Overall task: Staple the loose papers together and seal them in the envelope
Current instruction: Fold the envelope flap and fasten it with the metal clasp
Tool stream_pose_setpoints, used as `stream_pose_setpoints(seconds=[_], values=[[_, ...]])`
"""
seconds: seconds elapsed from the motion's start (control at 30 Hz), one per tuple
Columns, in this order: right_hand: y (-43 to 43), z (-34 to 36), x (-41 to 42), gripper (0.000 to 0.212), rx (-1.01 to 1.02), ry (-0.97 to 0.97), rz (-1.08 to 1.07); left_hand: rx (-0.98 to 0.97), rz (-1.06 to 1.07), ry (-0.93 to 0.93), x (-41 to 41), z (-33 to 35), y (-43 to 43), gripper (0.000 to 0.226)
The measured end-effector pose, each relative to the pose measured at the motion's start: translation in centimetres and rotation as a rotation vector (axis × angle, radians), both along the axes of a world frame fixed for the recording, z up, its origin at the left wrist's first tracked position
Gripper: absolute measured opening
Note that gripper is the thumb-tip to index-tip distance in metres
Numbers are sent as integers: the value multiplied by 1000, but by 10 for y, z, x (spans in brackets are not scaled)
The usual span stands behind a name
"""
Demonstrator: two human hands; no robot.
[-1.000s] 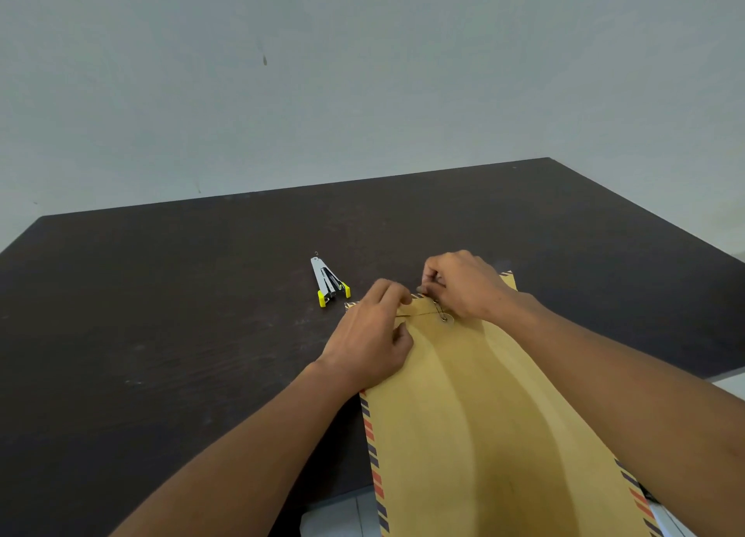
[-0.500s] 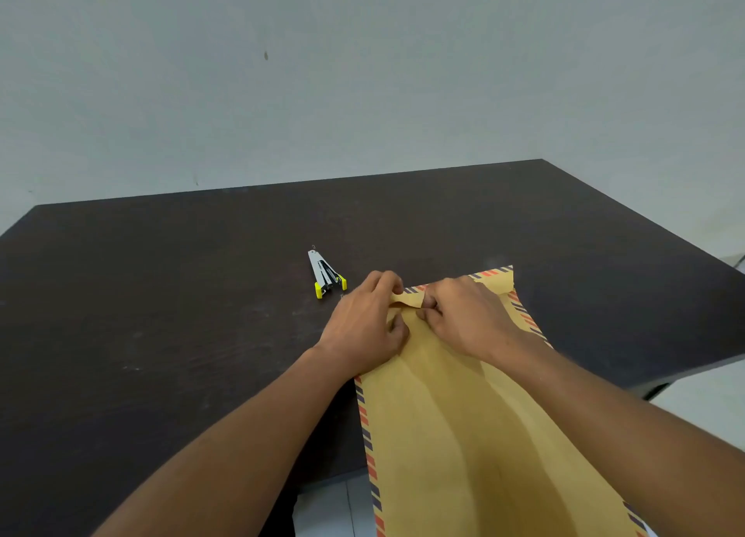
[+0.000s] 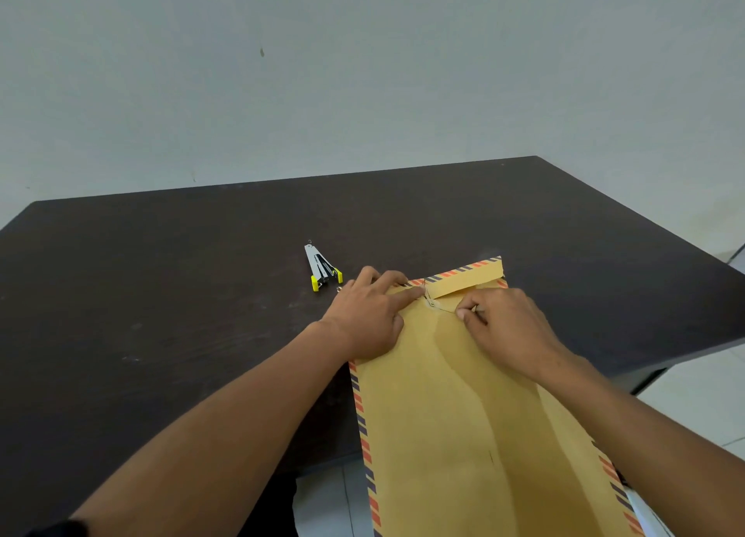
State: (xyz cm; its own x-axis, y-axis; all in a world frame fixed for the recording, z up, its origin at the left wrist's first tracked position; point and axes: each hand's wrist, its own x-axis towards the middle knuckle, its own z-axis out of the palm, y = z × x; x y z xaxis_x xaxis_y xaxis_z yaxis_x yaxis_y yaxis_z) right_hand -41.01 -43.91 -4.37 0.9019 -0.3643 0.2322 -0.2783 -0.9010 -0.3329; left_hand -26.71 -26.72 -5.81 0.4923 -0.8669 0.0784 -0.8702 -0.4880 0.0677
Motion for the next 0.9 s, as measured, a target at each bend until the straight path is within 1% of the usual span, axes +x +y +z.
stream_pose_setpoints(seconds=[0.07,0.13,0.23,0.3,0.4,0.53,0.6,0.67,0.73,0.8,0.83,0.9], values=[[-9,3,4,14,17,3,-20,-56,1,23,-2,-4,2,56],[-11,8,11,16,-37,5,-7,-130,9,54,-3,-8,5,55],[-10,18,21,20,-299,1,61,-137,-4,36,-1,-11,6,53],[-8,28,29,19,-444,10,114,-130,-14,15,-1,-11,5,53],[-7,42,43,15,-526,132,149,-138,-17,-1,0,-12,5,54],[1,61,53,12,-665,369,178,-142,-16,6,0,-12,6,59],[8,68,53,16,-757,400,225,-145,-15,9,0,-12,5,58],[11,67,53,19,-832,349,306,-141,-14,4,0,-13,6,59],[6,61,55,18,-814,280,364,-134,-15,-2,1,-12,6,59],[-5,56,62,14,-706,265,364,-130,-16,-3,0,-12,5,59],[-12,54,65,10,-626,290,345,-131,-16,1,0,-12,5,58],[-24,52,71,14,-437,401,290,-143,-12,4,-1,-12,6,58]])
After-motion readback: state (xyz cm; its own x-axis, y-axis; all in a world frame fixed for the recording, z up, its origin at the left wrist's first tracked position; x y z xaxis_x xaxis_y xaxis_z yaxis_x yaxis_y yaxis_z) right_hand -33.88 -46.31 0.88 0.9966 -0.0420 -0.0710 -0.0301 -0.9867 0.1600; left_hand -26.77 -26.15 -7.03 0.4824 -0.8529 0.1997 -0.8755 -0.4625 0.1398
